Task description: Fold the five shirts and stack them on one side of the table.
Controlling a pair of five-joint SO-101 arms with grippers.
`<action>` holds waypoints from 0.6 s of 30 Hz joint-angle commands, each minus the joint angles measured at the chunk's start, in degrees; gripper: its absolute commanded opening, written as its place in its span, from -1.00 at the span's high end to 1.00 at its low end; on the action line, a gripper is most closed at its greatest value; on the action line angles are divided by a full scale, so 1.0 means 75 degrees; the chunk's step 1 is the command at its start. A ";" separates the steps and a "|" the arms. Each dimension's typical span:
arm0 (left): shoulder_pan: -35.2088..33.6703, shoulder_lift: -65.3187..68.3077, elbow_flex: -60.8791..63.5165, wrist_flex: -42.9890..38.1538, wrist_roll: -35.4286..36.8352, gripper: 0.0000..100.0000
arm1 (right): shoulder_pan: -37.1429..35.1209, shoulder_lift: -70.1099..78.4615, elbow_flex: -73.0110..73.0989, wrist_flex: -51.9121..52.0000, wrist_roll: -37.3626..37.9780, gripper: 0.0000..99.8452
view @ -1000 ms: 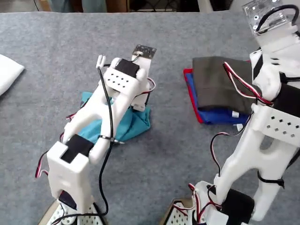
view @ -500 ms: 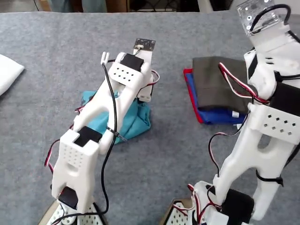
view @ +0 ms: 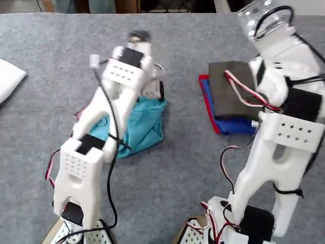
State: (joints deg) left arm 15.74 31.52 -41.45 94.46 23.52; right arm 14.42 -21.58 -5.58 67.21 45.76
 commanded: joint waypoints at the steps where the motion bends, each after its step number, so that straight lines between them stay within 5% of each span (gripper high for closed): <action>1: -0.0979 -0.0610 -0.1623 0.0481 0.0141 0.37 | -0.0891 -0.0240 0.0404 0.0352 -0.0152 0.97; 9: -0.4190 0.0328 -0.1741 0.0645 -0.0527 0.96 | -0.4267 0.0147 0.1131 0.0457 -0.1102 0.97; 14: -0.6101 0.1043 -0.1143 0.0610 -0.0785 0.94 | -0.5662 0.2127 0.0451 0.0539 -0.1758 0.97; 18: -0.6558 0.1207 -0.0803 0.0610 -0.1477 0.94 | -0.6025 0.4167 -0.1225 0.1055 -0.2239 0.97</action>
State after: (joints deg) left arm -31.65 41.19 -48.48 98.86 15.16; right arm -28.40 0.84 -4.00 72.75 31.16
